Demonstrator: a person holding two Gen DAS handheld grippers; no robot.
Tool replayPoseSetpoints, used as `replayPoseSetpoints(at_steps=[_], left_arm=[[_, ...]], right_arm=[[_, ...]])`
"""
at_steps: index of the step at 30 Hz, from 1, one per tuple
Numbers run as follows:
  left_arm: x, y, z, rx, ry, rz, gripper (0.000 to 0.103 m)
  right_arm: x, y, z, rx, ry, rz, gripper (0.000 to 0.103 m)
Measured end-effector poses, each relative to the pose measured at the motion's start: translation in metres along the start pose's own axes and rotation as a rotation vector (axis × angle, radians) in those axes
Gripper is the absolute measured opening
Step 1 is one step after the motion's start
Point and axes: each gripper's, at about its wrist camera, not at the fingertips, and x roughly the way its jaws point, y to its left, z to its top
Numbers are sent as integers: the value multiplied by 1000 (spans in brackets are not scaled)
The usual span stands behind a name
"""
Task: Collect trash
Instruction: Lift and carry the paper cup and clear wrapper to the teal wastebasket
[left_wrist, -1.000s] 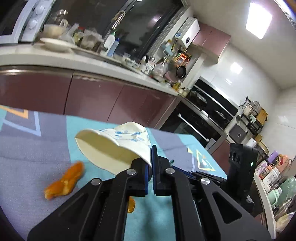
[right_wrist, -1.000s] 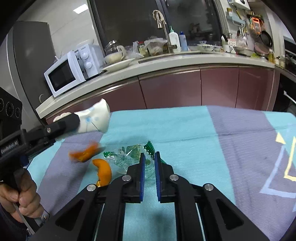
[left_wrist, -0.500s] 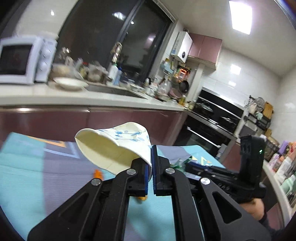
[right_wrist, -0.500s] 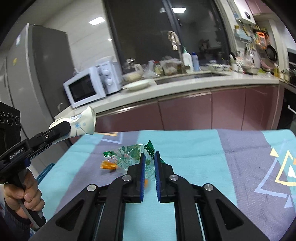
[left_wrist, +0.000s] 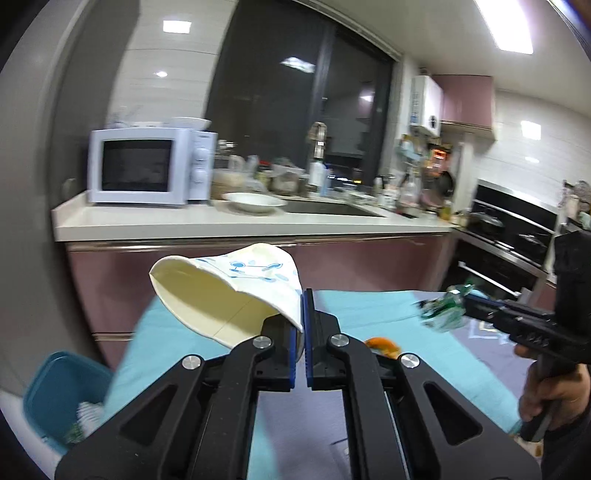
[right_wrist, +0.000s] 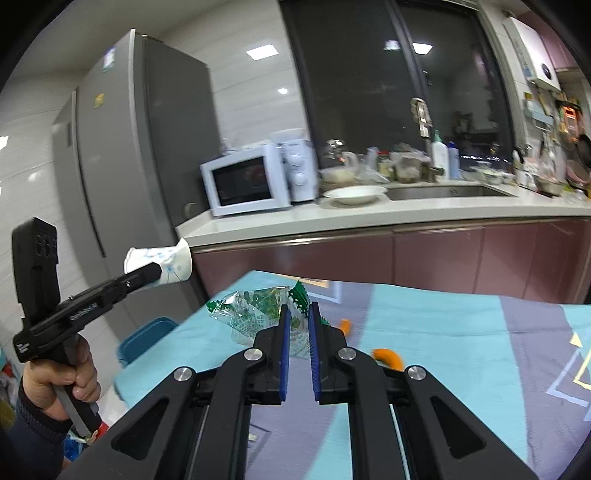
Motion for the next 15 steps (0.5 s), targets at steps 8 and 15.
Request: replayPoseSetpoints(at_steps=[8,15], left_arm=[[-73,65,-12,-28,-20,172,3],[-127,119,-28,-63,-14,326,3]], right_arm=[[6,58,4,-60,-10,123,8],[28,105,10,-101,11,239,8]])
